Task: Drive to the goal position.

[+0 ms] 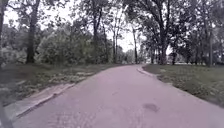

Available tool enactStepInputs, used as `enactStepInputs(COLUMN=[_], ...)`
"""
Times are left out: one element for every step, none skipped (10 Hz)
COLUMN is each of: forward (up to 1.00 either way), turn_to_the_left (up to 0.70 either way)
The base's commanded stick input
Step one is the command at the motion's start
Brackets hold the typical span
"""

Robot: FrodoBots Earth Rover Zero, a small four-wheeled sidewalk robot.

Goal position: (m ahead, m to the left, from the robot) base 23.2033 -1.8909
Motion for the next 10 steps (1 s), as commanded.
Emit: enactStepInputs(forward=[0.70, 0.70, 0.70, 0.70, 0.70, 0.70, 0.70, 0.70, 0.70, 0.70], turn_to_the_left=[0.00, 0.00, 0.00, 0.00, 0.00, 0.00, 0.00, 0.00, 0.00, 0.00])
